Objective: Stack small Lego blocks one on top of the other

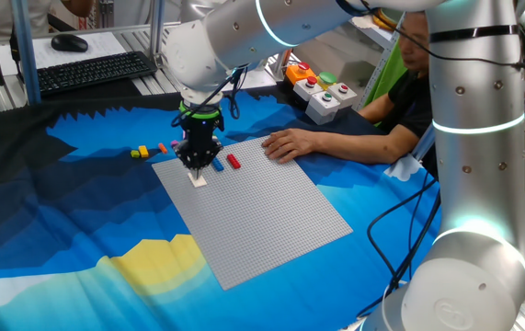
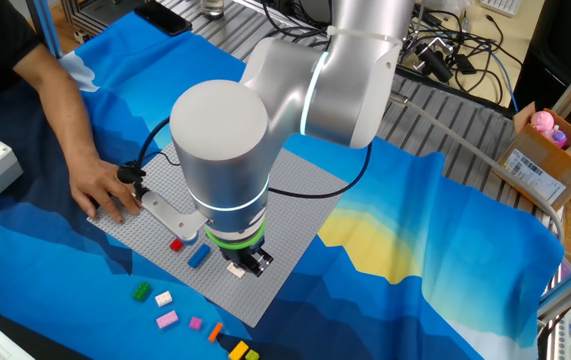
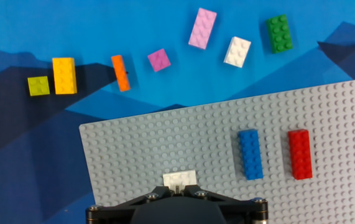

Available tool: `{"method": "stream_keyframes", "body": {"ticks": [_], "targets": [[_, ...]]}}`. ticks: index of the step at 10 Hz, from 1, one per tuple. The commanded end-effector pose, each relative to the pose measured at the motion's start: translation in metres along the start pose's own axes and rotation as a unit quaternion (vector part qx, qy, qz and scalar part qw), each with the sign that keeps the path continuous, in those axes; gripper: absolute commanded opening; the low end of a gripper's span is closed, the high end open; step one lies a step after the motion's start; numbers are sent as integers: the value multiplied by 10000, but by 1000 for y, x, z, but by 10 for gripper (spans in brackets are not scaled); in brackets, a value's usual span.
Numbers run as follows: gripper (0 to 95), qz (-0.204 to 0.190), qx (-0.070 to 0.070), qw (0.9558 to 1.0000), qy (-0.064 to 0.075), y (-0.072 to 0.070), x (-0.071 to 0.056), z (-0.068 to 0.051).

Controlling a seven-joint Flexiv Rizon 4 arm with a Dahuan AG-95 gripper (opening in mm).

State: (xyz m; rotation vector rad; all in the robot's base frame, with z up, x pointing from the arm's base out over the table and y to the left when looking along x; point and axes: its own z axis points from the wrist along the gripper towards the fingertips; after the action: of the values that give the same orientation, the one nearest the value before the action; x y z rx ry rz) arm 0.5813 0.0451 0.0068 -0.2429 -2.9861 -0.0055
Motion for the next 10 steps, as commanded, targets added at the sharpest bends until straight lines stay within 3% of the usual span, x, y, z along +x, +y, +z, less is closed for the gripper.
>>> {"method": "stream_keyframes", "body": {"ticks": [1,5,10], "targets": [[0,-51,-5,10000,-17,1,0,5],[0,-344,91,9994,-39,0,6,7],[0,-243,94,9996,-119,-1,4,9]]}}
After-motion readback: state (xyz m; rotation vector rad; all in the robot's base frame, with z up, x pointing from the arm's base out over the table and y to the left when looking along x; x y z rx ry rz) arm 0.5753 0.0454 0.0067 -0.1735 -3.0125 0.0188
